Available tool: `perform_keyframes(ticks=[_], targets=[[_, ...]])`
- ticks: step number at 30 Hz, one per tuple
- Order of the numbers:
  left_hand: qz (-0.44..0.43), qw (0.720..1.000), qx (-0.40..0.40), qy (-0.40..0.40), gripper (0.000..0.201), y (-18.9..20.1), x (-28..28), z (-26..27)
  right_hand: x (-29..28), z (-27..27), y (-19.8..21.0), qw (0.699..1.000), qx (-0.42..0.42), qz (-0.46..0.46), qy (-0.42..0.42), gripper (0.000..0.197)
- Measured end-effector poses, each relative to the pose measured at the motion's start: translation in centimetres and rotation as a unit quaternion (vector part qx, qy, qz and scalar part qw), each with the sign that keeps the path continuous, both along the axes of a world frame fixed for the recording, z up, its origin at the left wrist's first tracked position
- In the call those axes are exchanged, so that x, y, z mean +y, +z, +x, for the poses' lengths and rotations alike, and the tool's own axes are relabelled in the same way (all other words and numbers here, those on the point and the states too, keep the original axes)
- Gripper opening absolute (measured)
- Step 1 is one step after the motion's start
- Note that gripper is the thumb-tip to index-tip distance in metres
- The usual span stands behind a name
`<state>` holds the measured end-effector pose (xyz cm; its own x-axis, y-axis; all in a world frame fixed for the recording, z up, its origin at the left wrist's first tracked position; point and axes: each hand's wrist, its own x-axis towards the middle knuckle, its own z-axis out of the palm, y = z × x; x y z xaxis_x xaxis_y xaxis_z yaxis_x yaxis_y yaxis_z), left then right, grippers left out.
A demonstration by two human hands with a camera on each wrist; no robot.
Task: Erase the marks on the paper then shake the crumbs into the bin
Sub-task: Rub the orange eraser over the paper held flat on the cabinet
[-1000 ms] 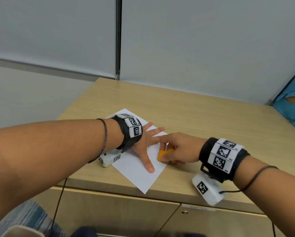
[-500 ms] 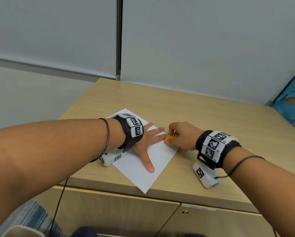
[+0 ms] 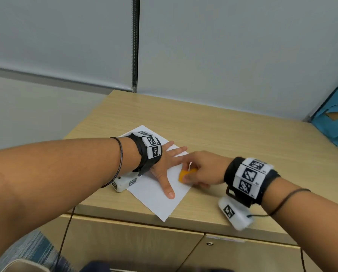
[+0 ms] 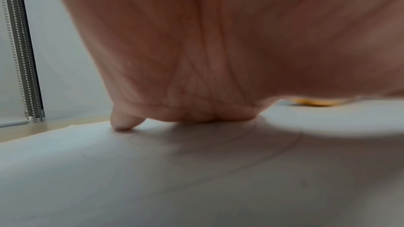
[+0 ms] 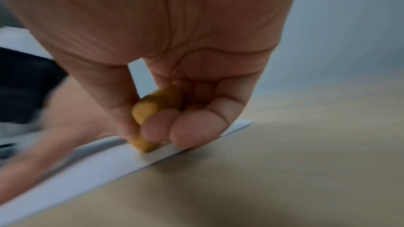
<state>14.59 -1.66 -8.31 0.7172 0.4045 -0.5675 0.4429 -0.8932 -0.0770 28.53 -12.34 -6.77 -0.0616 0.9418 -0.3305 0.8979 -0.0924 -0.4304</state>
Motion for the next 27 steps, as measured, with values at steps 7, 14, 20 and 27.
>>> perform_keyframes(ticks=[7,14,20,27], targets=[[0.017,0.999,0.0,0.034,0.14,0.1,0.3,0.0,0.6,3.4,2.5,0.975,0.145,0.057,-0.159,0.026],[0.052,0.988,-0.028,0.142,0.125,-0.6,-1.1,-0.9,-1.0,2.2,1.7,0.981,0.132,0.023,-0.142,0.027],[0.029,0.996,0.0,0.083,0.11,2.2,-1.4,-1.7,-1.3,0.5,-0.1,0.994,0.069,0.007,-0.088,0.022],[-0.02,0.999,-0.007,-0.043,0.128,0.7,-0.7,-2.5,-0.2,0.9,-0.5,0.993,0.075,-0.003,-0.094,0.019]])
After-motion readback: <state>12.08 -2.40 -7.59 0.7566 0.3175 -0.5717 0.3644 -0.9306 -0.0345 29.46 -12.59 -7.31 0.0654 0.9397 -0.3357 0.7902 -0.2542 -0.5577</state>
